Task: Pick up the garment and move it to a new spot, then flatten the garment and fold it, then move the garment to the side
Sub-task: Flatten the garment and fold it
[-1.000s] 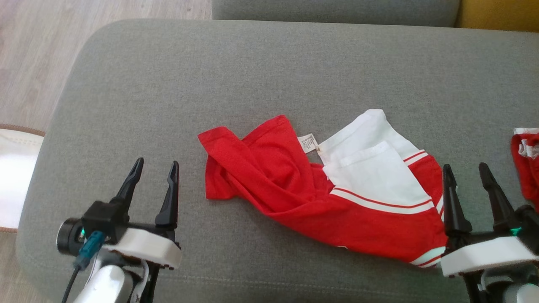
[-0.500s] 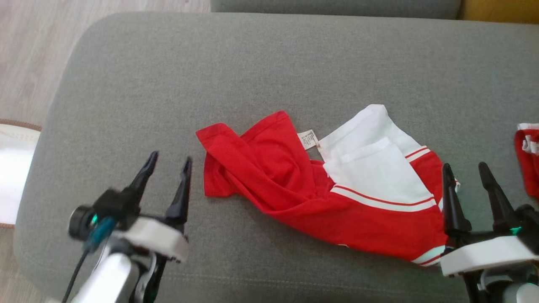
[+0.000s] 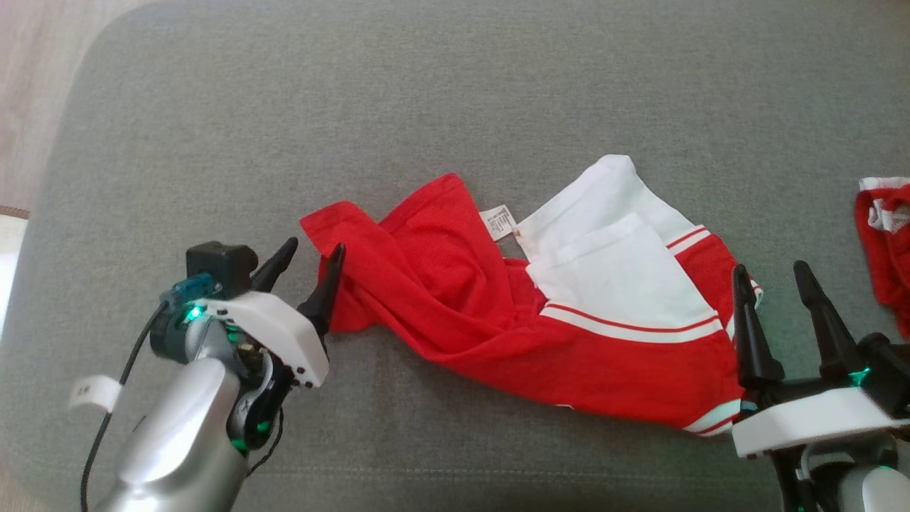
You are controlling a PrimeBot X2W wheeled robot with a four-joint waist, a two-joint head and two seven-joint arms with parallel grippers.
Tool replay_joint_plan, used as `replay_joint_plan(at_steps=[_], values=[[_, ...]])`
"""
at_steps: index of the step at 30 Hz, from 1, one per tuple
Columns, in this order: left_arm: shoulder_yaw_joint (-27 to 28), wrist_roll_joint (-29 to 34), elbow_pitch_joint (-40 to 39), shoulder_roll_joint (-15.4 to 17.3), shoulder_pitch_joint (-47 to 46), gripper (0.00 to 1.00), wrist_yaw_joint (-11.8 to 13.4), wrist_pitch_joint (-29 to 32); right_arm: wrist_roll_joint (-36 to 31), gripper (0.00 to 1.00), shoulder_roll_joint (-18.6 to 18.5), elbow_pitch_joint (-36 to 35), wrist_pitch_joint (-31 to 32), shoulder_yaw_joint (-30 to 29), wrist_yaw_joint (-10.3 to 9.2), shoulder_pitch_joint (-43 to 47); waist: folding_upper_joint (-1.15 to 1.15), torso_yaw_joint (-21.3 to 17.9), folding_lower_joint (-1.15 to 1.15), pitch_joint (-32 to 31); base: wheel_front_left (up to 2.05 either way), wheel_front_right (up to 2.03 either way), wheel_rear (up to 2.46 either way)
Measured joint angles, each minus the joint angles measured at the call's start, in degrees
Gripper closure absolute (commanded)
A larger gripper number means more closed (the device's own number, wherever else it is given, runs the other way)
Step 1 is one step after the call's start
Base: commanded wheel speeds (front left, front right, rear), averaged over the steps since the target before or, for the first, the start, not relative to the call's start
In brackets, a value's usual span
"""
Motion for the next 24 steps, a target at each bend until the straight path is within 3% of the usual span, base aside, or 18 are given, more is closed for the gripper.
replay_joint_plan(at_steps=[1, 2, 3, 4, 16, 24], values=[[0.0, -0.3, 0.9, -0.2, -0.3, 0.00, -0.4, 0.0, 0.0, 0.00, 0.0, 0.0, 0.0, 0.0, 0.00, 0.0, 0.00, -0.2, 0.00, 0.1, 0.00, 0.00, 0.00], [0.0, -0.5, 1.9, -0.5, -0.8, 0.14, -0.7, 0.1, 0.0, 0.00, 0.0, 0.0, 0.0, 0.0, 0.00, 0.0, 0.00, -0.3, 0.00, 0.2, 0.00, 0.00, 0.00], [0.0, -1.0, 2.8, -0.7, -1.1, 0.65, -1.3, 0.2, 0.0, 0.00, 0.0, 0.0, 0.0, 0.0, 0.00, 0.0, 0.00, -0.5, 0.00, 0.3, 0.00, 0.00, 0.00], [0.1, -1.3, 3.5, -0.8, -1.5, 1.00, -1.7, 0.0, 0.0, 0.00, 0.0, 0.0, 0.0, 0.0, 0.00, 0.0, 0.00, -0.6, 0.00, 0.4, 0.00, 0.00, 0.00], [-0.4, -0.8, 6.1, -2.7, -6.2, 1.00, -2.3, -3.1, 1.1, 0.00, 0.0, 0.0, -0.1, 0.0, 0.00, -0.1, 0.00, -1.1, 0.00, 0.9, 0.00, 0.00, 0.00], [-0.9, -1.1, 11.1, -6.6, -11.7, 1.00, -0.9, -1.8, 1.6, 0.00, 0.0, 0.3, -0.3, 1.0, 0.00, -1.5, 0.00, -2.6, 0.00, 1.9, 0.00, 0.00, 0.00]])
